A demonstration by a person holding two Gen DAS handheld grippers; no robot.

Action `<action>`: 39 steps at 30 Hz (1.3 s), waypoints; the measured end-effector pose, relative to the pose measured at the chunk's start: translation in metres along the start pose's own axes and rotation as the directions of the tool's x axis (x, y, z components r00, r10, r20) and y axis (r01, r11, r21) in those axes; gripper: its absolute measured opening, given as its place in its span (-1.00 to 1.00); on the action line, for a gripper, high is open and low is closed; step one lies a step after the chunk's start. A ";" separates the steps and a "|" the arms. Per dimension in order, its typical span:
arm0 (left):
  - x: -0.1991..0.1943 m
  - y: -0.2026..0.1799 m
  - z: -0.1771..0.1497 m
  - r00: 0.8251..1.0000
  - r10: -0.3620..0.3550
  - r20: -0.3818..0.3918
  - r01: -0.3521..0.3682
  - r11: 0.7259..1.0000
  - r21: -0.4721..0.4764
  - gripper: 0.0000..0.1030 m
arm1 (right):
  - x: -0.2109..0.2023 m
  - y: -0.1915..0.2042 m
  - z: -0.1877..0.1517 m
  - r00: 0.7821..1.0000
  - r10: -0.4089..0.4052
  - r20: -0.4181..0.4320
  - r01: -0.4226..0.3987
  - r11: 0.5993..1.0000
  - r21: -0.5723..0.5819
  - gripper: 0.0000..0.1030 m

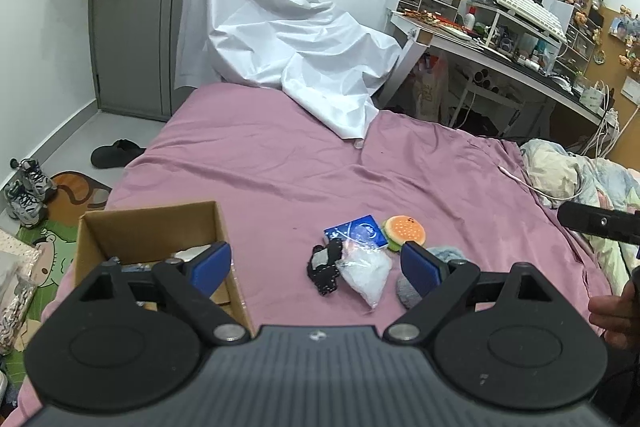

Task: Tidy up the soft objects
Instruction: 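Move both grippers back from the box toward the grey fluffy plush, then grasp the grey fluffy plush with the left gripper while the right gripper also clamps it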

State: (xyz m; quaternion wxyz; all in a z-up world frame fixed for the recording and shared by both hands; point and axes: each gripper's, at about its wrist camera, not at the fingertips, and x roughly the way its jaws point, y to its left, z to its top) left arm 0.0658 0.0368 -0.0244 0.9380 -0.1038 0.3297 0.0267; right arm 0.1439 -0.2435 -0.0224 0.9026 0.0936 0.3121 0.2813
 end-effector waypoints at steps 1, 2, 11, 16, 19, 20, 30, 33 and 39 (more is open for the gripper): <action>0.002 -0.002 0.001 1.000 -0.001 -0.002 0.001 1.000 0.003 0.76 | 0.000 -0.002 -0.001 1.000 -0.002 -0.002 0.002 1.000 0.001 1.00; 0.004 -0.003 0.001 1.000 0.001 -0.004 -0.001 1.000 0.007 0.76 | 0.000 -0.004 -0.001 1.000 -0.004 -0.005 0.004 1.000 0.002 1.00; 0.022 -0.018 0.002 1.000 -0.014 -0.022 0.014 0.999 0.030 0.76 | 0.001 -0.020 -0.010 0.999 -0.011 -0.032 0.012 1.000 0.018 1.00; 0.035 -0.025 0.003 0.999 -0.017 -0.039 0.018 0.999 0.039 0.76 | 0.004 -0.029 -0.015 0.999 -0.016 -0.041 0.017 0.999 0.034 1.00; 0.042 -0.027 0.004 0.999 -0.011 -0.042 0.013 0.999 0.043 0.76 | 0.008 -0.033 -0.017 0.998 -0.034 -0.049 0.036 0.999 0.032 1.00; 0.045 -0.027 0.004 0.999 -0.003 -0.045 0.005 0.999 0.044 0.76 | 0.009 -0.033 -0.018 0.997 -0.044 -0.056 0.045 0.999 0.030 1.00; 0.076 -0.029 0.001 0.993 -0.009 -0.119 0.012 1.000 0.025 0.76 | 0.026 -0.041 -0.025 0.994 -0.025 -0.107 0.030 0.999 0.041 1.00; 0.086 -0.031 -0.001 0.989 -0.023 -0.145 0.027 0.999 0.024 0.76 | 0.033 -0.041 -0.026 0.993 -0.030 -0.113 0.034 0.999 0.037 1.00; 0.109 -0.034 -0.006 0.982 -0.032 -0.188 0.035 0.999 0.010 0.75 | 0.053 -0.039 -0.029 0.987 -0.021 -0.159 0.029 0.999 0.042 1.00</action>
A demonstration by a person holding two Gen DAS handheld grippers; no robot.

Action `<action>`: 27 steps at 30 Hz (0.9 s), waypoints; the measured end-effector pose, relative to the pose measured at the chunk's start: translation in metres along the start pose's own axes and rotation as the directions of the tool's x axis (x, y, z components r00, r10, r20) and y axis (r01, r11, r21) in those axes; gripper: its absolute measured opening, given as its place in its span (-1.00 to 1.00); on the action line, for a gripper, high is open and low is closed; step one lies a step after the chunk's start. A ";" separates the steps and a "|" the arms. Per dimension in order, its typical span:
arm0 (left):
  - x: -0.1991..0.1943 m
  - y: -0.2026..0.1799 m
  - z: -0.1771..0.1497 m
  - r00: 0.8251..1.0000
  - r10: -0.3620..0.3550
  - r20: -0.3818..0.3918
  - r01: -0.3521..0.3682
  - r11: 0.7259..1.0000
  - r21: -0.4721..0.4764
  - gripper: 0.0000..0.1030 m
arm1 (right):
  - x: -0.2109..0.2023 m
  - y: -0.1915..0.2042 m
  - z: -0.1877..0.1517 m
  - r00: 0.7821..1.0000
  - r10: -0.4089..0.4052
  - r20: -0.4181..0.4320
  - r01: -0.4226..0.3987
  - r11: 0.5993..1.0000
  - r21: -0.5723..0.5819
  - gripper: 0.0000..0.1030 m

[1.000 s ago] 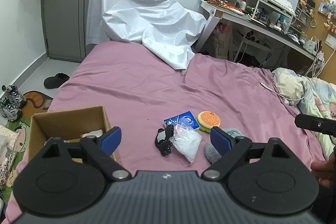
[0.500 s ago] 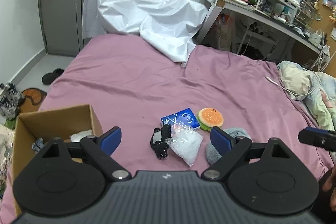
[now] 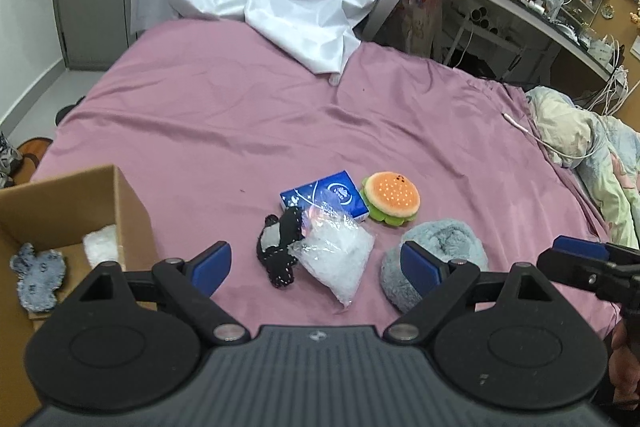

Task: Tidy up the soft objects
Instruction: 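Grasp the grey fluffy plush with the left gripper while the right gripper also clamps it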

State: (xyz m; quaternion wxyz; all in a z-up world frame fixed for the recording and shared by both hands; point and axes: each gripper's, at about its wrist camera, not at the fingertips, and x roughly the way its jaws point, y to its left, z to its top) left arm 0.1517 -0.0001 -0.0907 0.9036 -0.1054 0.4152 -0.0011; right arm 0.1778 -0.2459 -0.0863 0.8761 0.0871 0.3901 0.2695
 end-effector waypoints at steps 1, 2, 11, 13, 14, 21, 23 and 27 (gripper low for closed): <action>0.003 0.000 0.000 1.000 0.000 -0.005 0.000 1.000 -0.001 0.75 | 0.003 -0.001 0.000 1.000 0.004 -0.008 -0.004 1.000 0.005 1.00; 0.006 -0.001 0.000 1.000 -0.001 -0.011 0.001 1.000 -0.002 0.74 | 0.005 -0.001 -0.001 1.000 0.008 -0.015 -0.007 1.000 0.011 1.00; 0.030 -0.016 0.003 0.995 -0.089 -0.053 0.090 0.996 0.014 0.61 | 0.020 -0.014 -0.002 0.998 0.025 -0.059 -0.020 0.997 0.077 0.93; 0.036 -0.022 0.004 0.993 -0.103 -0.062 0.105 0.994 0.024 0.58 | 0.023 -0.017 -0.002 0.997 0.032 -0.066 -0.026 0.996 0.090 0.85; 0.038 -0.024 0.005 0.992 -0.108 -0.066 0.110 0.994 0.028 0.54 | 0.025 -0.019 -0.002 0.997 0.037 -0.068 -0.030 0.995 0.098 0.83; 0.060 -0.035 0.005 0.979 -0.167 -0.115 0.171 0.985 0.023 0.25 | 0.041 -0.031 -0.004 0.993 0.068 -0.096 -0.050 0.983 0.179 0.33; 0.067 -0.036 0.005 0.974 -0.185 -0.134 0.187 0.982 0.002 0.19 | 0.047 -0.034 -0.008 0.990 0.074 -0.121 -0.048 0.978 0.204 0.24; 0.079 -0.037 0.002 0.964 -0.208 -0.166 0.206 0.978 -0.028 0.03 | 0.054 -0.036 -0.014 0.982 0.083 -0.167 -0.044 0.973 0.225 0.23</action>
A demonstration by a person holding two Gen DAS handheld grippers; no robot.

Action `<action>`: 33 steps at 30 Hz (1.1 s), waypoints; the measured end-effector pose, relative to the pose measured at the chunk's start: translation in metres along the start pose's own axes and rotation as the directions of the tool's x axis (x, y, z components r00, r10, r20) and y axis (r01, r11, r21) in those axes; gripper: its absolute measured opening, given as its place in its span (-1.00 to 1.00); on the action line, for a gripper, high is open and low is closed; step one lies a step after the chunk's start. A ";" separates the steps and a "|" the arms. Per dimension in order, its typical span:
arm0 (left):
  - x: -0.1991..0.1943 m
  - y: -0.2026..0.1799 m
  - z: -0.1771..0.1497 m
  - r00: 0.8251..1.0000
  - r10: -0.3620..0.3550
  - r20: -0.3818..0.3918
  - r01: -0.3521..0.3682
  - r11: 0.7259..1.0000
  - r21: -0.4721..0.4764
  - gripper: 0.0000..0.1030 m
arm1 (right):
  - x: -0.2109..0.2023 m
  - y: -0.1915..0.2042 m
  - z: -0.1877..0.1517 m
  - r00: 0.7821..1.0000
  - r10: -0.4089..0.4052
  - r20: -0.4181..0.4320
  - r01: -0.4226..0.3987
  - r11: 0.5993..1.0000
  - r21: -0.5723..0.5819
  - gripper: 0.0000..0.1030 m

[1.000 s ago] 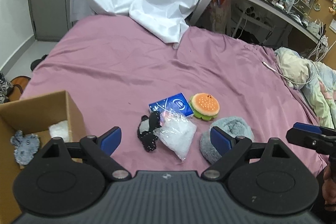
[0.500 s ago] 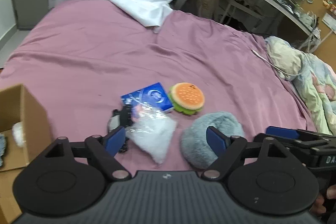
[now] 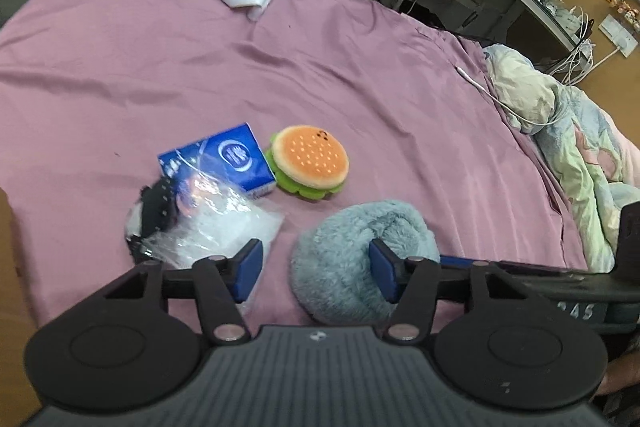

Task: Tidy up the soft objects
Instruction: 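Grasp the grey fluffy plush with the left gripper while the right gripper also clamps it, then carry the grey plush with both grippers to the box and open them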

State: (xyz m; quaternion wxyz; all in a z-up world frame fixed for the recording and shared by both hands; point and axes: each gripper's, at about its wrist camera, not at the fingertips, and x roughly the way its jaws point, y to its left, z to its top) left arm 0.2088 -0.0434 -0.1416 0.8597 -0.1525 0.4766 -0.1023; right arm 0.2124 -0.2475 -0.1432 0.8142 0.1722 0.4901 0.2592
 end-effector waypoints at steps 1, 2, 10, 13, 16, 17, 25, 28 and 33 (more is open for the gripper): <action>0.003 0.001 -0.001 1.000 -0.008 -0.011 0.008 1.000 -0.005 0.00 | 0.001 0.000 -0.001 1.000 0.004 -0.007 -0.004 1.000 0.004 0.22; 0.005 0.002 -0.001 1.000 -0.016 -0.020 0.016 1.000 -0.012 -0.04 | 0.001 -0.001 -0.001 1.000 0.006 -0.012 -0.005 1.000 0.010 0.21; 0.005 -0.003 -0.002 0.997 -0.067 -0.025 0.066 0.998 -0.021 -0.34 | 0.000 -0.004 -0.002 1.000 0.016 -0.024 -0.015 0.999 0.039 -0.05; 0.000 -0.006 -0.002 0.997 -0.074 -0.017 0.074 0.997 -0.010 -0.37 | -0.004 -0.004 -0.002 1.000 0.024 -0.018 -0.024 0.999 0.039 -0.09; -0.004 -0.007 -0.003 0.997 -0.082 -0.004 0.082 0.997 -0.002 -0.39 | -0.007 0.000 -0.001 1.000 0.026 -0.008 -0.025 0.999 0.029 -0.11; -0.007 -0.008 -0.003 0.996 -0.087 0.003 0.087 0.996 -0.001 -0.39 | -0.010 0.001 0.000 1.000 0.027 -0.002 -0.027 0.999 0.024 -0.11; -0.042 -0.014 0.003 0.992 -0.089 0.093 0.085 0.995 0.048 -0.39 | -0.028 0.024 0.011 0.997 0.060 0.051 -0.059 0.998 -0.023 -0.11; -0.055 -0.016 0.004 0.990 -0.072 0.124 0.064 0.996 0.064 -0.39 | -0.032 0.036 0.012 0.996 0.063 0.068 -0.059 0.996 -0.060 -0.11; -0.072 -0.012 0.003 0.986 -0.063 0.156 0.054 0.997 0.056 -0.39 | -0.034 0.050 0.013 0.993 0.081 0.082 -0.074 0.994 -0.084 -0.11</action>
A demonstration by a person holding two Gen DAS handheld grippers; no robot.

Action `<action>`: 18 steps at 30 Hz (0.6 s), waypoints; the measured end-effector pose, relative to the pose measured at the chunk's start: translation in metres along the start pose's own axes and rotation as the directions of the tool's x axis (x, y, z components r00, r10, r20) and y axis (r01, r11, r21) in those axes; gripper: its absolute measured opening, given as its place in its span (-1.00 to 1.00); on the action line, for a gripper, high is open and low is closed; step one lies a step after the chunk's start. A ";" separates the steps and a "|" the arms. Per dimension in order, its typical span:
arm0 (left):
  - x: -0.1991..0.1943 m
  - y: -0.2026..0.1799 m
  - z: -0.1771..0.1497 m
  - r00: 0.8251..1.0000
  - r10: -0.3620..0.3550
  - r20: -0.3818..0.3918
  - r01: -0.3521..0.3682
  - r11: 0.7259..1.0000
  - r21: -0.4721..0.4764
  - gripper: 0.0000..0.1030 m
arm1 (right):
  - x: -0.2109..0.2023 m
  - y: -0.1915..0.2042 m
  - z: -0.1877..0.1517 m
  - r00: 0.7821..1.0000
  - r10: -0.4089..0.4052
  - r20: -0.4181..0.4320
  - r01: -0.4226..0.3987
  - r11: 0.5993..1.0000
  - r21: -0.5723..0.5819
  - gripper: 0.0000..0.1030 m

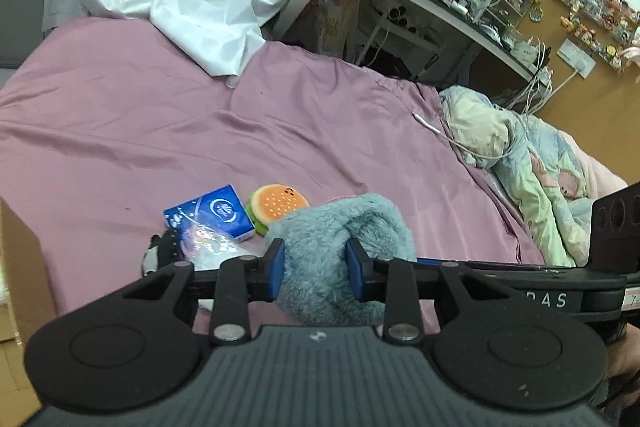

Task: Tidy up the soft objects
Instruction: 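Carry the grey plush with both grippers to the box and open them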

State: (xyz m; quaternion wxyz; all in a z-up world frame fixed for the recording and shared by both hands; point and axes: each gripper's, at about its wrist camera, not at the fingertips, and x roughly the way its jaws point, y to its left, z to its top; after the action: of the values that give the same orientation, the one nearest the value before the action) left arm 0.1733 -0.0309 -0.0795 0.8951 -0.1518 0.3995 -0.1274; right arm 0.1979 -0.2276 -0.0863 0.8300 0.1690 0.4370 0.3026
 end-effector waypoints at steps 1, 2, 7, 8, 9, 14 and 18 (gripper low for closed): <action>-0.004 0.001 0.000 1.000 0.002 0.008 -0.002 1.000 -0.002 -0.39 | 0.000 0.003 0.000 1.000 0.003 0.003 -0.003 1.000 -0.005 -0.11; -0.008 0.002 0.000 1.000 0.005 0.014 -0.005 1.000 -0.005 -0.39 | 0.000 0.007 0.001 1.000 0.008 0.006 -0.008 1.000 -0.011 -0.11; -0.029 0.011 0.000 0.999 0.013 0.049 -0.011 0.999 -0.035 -0.39 | 0.000 0.025 0.000 0.999 0.035 0.020 -0.034 0.998 -0.045 -0.10; -0.033 0.013 0.000 0.998 0.016 0.057 -0.013 0.999 -0.040 -0.39 | 0.001 0.028 0.000 0.999 0.041 0.022 -0.040 0.998 -0.057 -0.11; -0.037 0.015 -0.001 0.998 0.020 0.064 -0.017 0.999 -0.045 -0.39 | 0.001 0.032 -0.002 0.999 0.047 0.024 -0.046 0.997 -0.065 -0.11; -0.057 0.021 -0.005 0.994 0.055 0.095 -0.050 0.997 -0.055 -0.39 | 0.004 0.048 -0.006 0.997 0.078 0.027 -0.075 0.993 -0.091 -0.11; -0.072 0.029 -0.010 0.990 0.070 0.122 -0.062 0.996 -0.070 -0.39 | 0.008 0.060 -0.009 0.994 0.104 0.025 -0.100 0.988 -0.118 -0.11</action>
State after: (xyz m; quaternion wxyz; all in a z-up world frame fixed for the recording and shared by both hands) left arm 0.1222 0.0190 -0.0485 0.9164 -0.1758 0.3517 -0.0746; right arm 0.1724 -0.1770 -0.0634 0.8286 0.1471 0.3965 0.3669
